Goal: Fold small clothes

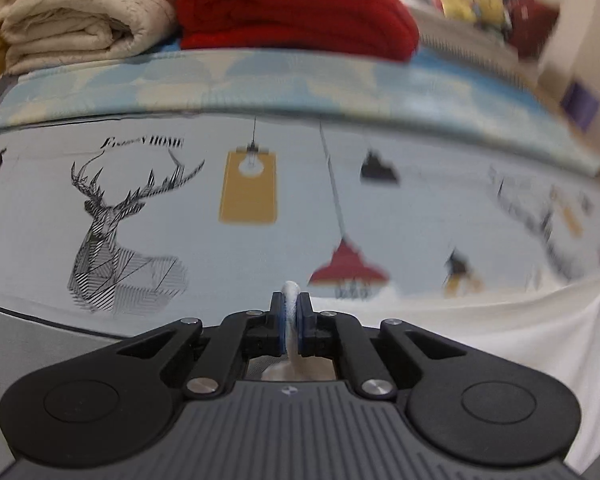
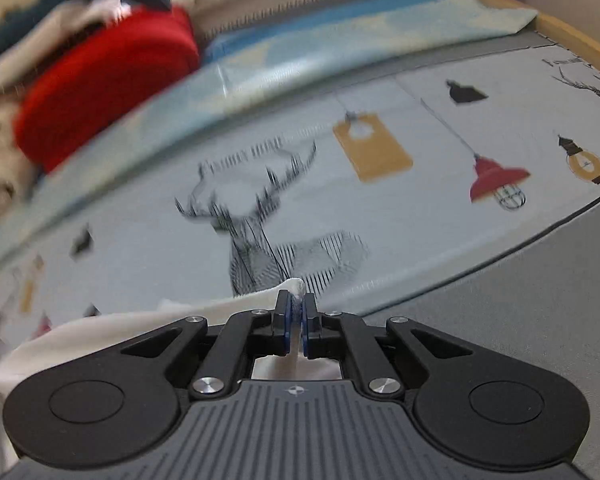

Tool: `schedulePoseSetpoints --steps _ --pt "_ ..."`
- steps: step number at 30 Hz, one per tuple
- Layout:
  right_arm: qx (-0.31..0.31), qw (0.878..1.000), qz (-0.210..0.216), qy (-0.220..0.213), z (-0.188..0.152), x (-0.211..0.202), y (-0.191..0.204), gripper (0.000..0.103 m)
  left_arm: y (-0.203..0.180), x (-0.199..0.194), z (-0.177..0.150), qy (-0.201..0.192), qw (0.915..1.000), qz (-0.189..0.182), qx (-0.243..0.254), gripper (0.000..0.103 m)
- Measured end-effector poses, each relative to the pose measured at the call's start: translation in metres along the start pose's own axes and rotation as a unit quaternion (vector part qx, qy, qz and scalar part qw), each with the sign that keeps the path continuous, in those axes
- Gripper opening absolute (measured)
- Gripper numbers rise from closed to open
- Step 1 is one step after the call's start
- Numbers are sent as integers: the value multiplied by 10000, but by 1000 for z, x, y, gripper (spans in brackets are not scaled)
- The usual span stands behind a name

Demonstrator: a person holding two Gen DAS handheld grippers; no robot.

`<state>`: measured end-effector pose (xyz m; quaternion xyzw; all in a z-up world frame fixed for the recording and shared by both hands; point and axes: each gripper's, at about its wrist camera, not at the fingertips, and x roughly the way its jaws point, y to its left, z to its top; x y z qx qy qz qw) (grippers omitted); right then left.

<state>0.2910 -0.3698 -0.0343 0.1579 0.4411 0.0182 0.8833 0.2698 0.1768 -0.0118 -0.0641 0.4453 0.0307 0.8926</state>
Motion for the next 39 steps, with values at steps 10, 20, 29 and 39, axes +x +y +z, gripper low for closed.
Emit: schedulePoseSetpoints --steps 10,20,29,39 --pt "-93 9992 -211 -331 9 4 16 5 5 9 12 74 9978 284 -591 12" --pt "-272 9995 170 83 2 -27 6 10 -1 -17 -2 473 9961 -727 -169 14" --pt "-1910 9625 884 1714 -76 -51 14 22 -47 -21 -94 2216 9396 -1317 2251 15" --pt "-2614 9350 839 2247 -120 -74 13 22 -21 -43 -108 2105 9518 -819 2074 22"
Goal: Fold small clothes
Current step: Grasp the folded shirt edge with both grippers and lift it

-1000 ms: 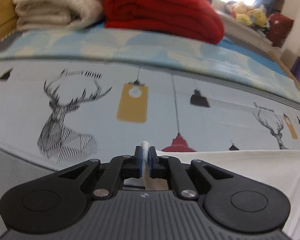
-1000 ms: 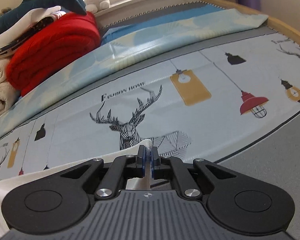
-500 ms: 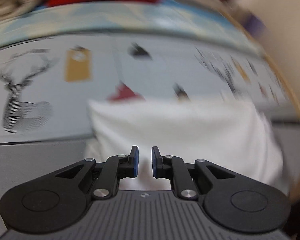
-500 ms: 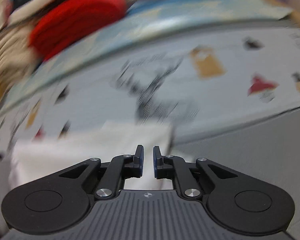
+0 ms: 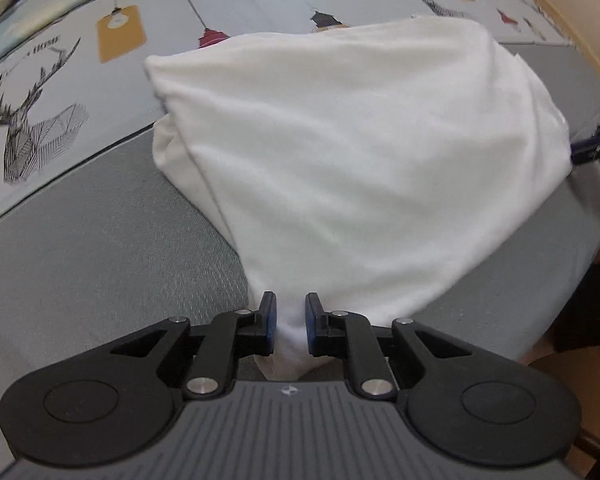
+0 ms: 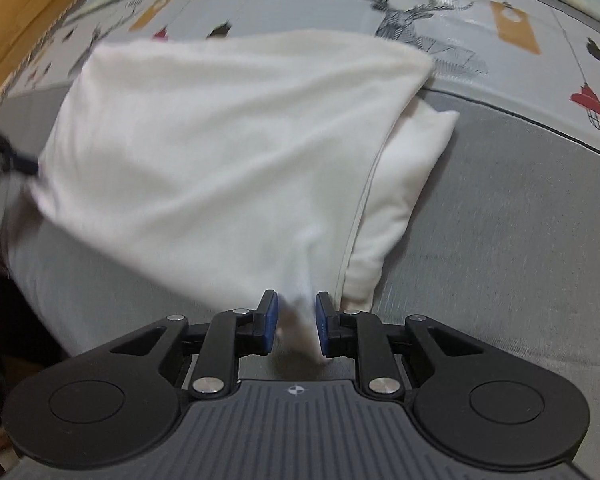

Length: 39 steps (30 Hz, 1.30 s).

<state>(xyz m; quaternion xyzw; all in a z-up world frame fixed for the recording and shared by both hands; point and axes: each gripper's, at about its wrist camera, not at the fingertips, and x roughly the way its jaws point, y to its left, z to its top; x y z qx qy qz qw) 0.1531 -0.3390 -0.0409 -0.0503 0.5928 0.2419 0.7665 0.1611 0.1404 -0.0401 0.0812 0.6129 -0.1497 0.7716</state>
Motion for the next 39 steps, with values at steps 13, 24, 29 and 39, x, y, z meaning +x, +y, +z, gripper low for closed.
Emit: schedulePoseSetpoints --steps 13,24,29,39 --pt "-237 9995 -208 84 -7 6 3 22 1 17 -13 123 9997 -190 129 26" --pt "83 9986 150 -500 -14 -41 -29 3 4 2 -35 -42 9994 -193 292 6" --pt "-361 9987 -85 352 -34 -15 -19 4 -8 11 -38 256 9976 -45 647 12" --pt "131 9983 32 -567 -27 -56 -33 5 -25 -9 -25 -173 9955 -279 890 13"
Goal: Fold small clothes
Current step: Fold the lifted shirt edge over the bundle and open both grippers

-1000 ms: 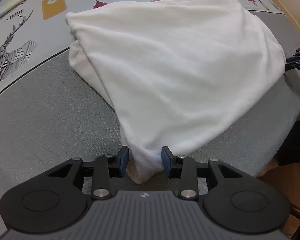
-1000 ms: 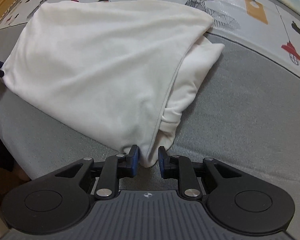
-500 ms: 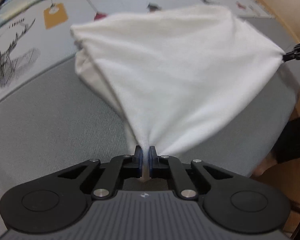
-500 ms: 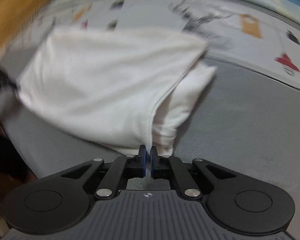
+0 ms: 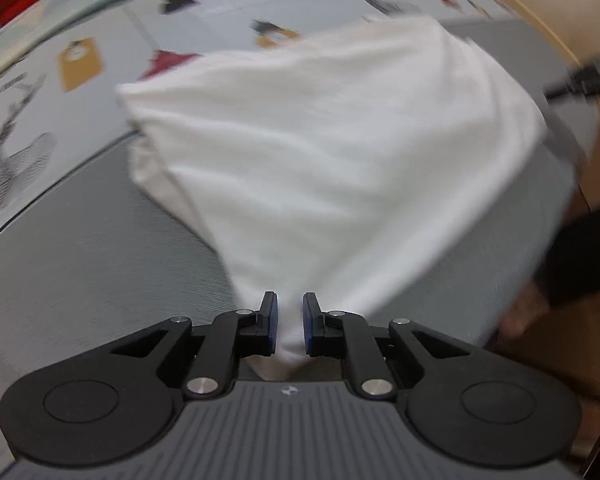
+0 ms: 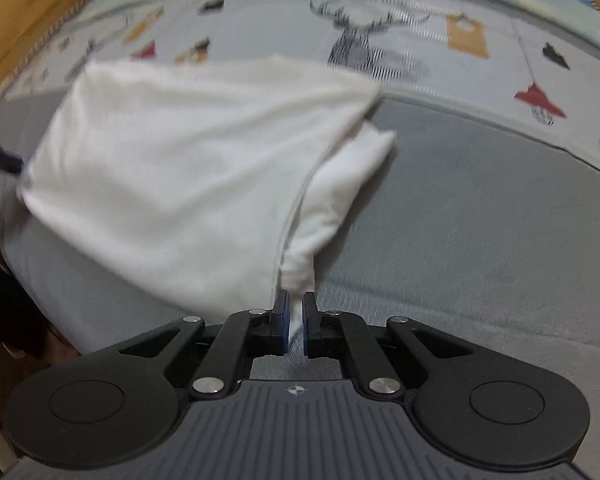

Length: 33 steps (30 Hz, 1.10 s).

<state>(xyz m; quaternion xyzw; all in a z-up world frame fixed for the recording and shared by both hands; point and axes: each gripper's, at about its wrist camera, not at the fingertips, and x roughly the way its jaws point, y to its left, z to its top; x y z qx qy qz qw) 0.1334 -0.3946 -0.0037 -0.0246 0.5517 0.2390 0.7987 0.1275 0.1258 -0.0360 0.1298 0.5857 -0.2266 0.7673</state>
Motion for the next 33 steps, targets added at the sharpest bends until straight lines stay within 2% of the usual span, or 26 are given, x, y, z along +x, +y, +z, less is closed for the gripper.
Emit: schedulePoseSetpoints --steps 3,5,7,9,10,14,17,20,22,25,26,28,31,33 --pt "26 9996 258 -65 1 6 5 8 -9 22 -5 528 9977 235 367 13" --pt "-125 9994 276 185 1 22 16 8 -10 28 -4 724 9958 320 464 13" --pt "-542 9967 44 604 -4 44 30 8 -10 21 2 581 9968 354 418 13" --pt "-904 9904 -190 1023 -11 59 38 8 -7 7 10 207 9990 334 216 13" --pt "-949 9896 -176 1067 -12 61 38 8 -4 2 14 47 9995 290 118 13" --pt "-697 9951 80 694 1 42 32 8 0 -8 36 -504 9970 585 36 13" --pt "-688 9973 270 17 11 19 37 9 2 -7 55 -737 9937 839 -11 13" --pt "-617 9970 190 -421 21 17 40 17 9 2 71 -830 9923 888 -224 13" --pt "-537 9980 -54 -321 24 29 38 23 10 17 78 -700 9929 918 -301 15" --pt "-592 9964 -523 323 21 59 33 24 17 49 78 115 9924 1201 -253 16" --pt "-705 9955 -534 345 18 61 34 24 18 51 77 236 9913 1272 -235 17" --pt "-813 9955 -448 166 21 55 37 24 22 45 84 118 9911 1262 -407 17" --pt "-555 9979 -246 -244 32 43 32 24 27 29 96 -333 9904 1164 -673 19" --pt "-518 9975 -419 -240 37 48 29 26 31 29 102 -451 9885 1194 -813 19"
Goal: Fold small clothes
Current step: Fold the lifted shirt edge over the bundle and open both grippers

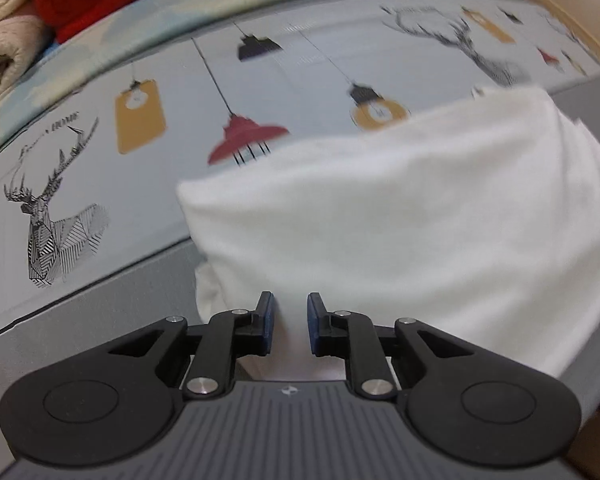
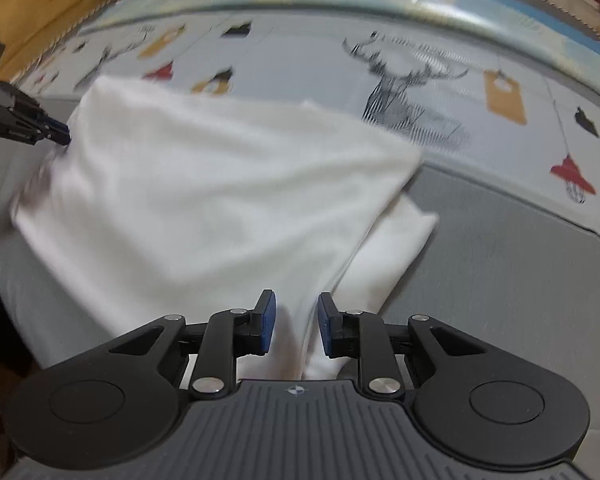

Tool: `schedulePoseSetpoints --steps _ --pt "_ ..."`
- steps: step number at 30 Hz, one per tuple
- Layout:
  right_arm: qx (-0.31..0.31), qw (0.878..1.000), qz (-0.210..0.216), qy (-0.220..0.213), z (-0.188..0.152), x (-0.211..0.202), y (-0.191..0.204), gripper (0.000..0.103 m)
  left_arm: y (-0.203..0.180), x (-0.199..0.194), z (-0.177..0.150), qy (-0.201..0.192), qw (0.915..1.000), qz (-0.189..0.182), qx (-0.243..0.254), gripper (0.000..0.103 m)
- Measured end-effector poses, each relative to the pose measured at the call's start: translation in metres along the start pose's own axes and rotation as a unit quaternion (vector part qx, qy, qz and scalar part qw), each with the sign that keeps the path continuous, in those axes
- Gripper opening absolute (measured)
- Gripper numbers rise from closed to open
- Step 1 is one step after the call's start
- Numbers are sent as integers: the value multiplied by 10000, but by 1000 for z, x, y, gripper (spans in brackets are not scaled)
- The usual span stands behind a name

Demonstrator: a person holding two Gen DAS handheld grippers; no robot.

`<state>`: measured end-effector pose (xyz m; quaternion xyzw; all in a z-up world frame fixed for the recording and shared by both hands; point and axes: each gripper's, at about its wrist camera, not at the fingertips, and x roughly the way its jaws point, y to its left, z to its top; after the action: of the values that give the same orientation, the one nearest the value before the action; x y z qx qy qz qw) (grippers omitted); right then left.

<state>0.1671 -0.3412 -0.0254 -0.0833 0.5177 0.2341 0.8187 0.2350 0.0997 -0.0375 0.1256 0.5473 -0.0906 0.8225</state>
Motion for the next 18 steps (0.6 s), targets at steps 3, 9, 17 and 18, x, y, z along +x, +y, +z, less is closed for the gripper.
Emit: schedulePoseSetpoints --steps 3,9,17,18 --pt "-124 9982 -350 480 -4 19 0 31 -2 10 1 152 9996 214 42 19" --pt "-213 9986 -428 243 5 10 9 36 -4 13 -2 278 9983 502 44 22" --pt "207 9892 -927 -1112 35 -45 29 40 -7 -67 -11 -857 9946 402 -427 49" --pt "197 9864 -988 -1296 38 -52 36 41 -6 -78 -13 -948 9937 374 -462 54"
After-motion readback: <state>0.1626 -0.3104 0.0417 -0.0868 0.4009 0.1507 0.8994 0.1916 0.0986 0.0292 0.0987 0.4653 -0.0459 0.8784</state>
